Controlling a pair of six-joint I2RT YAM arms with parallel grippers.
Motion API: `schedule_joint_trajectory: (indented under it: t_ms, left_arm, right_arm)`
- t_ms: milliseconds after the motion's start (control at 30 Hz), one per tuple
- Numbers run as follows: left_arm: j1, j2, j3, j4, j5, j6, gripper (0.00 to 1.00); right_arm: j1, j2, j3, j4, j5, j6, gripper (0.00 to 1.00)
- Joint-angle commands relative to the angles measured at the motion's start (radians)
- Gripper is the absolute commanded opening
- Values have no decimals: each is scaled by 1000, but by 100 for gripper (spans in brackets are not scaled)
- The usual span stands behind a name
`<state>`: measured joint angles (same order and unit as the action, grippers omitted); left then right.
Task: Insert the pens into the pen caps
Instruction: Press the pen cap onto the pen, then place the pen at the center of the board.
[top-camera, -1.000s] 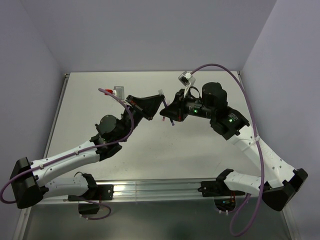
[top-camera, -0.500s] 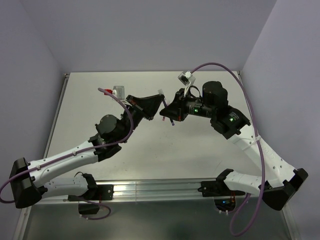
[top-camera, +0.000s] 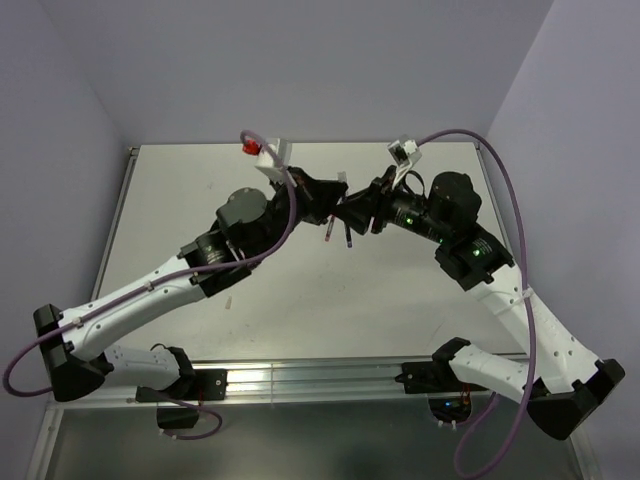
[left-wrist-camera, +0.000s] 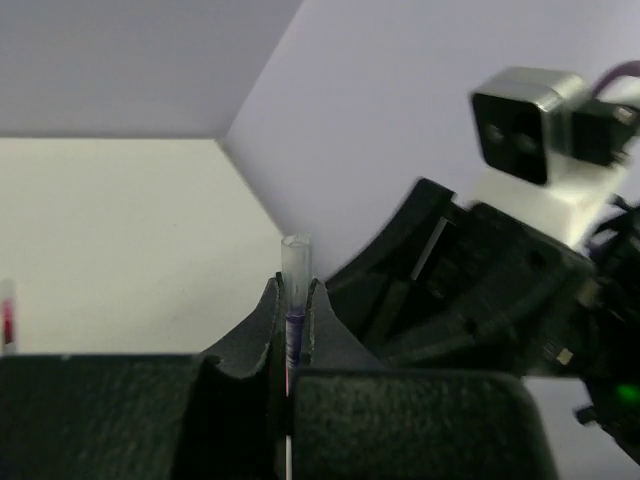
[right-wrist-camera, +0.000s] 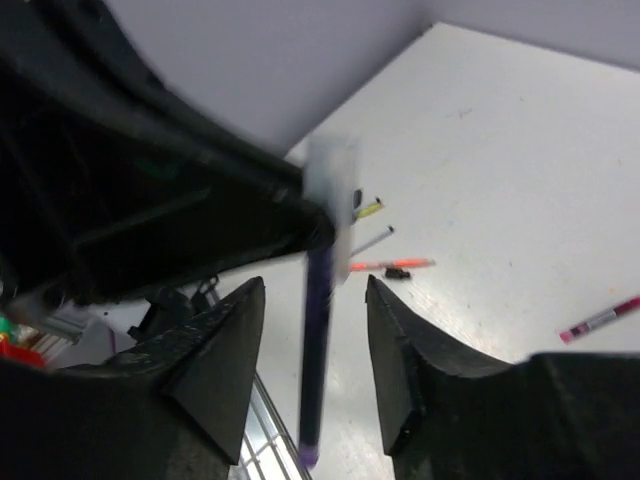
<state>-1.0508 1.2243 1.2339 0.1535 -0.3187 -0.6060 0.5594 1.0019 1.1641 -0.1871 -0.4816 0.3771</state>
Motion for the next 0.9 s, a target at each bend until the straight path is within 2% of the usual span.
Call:
schedule_joint_trajectory:
  t_ms: [0, 133, 233, 267, 333, 367, 500, 633, 800, 867]
  left_arm:
    - [102, 91, 151, -219, 96, -26, 0]
    - [181, 191, 309, -327, 112, -37, 0]
    - [253, 270, 334, -370, 161, -51, 0]
    - [274, 293, 341, -367, 196, -61, 0]
    - [331, 391, 396, -371, 310, -48, 0]
    - [345, 433, 432, -388, 337, -23, 0]
    - [354, 714, 614, -463, 409, 52, 0]
    - [353, 940, 827, -547, 415, 66, 0]
    - [353, 1173, 989, -586, 460, 48, 0]
    - [353, 1216, 1030, -577, 478, 38, 0]
  right_arm:
    - [-4, -66, -76, 31, 52, -1, 54]
    - [-4, -132, -194, -50, 135, -1, 58]
    - [-6, -193, -248, -121, 259, 12, 62]
    - [-4, -204, -253, -165, 346, 29, 63]
    - [-4, -226, -250, -210, 446, 48, 66]
    - [-7, -229, -248, -248, 528, 58, 67]
    - [-9, -220, -222, -291, 644, 63, 70]
    - [-30, -195, -204, -305, 667, 52, 71]
    - [-76, -195, -208, -295, 638, 63, 71]
    - [-92, -191, -211, -288, 626, 63, 71]
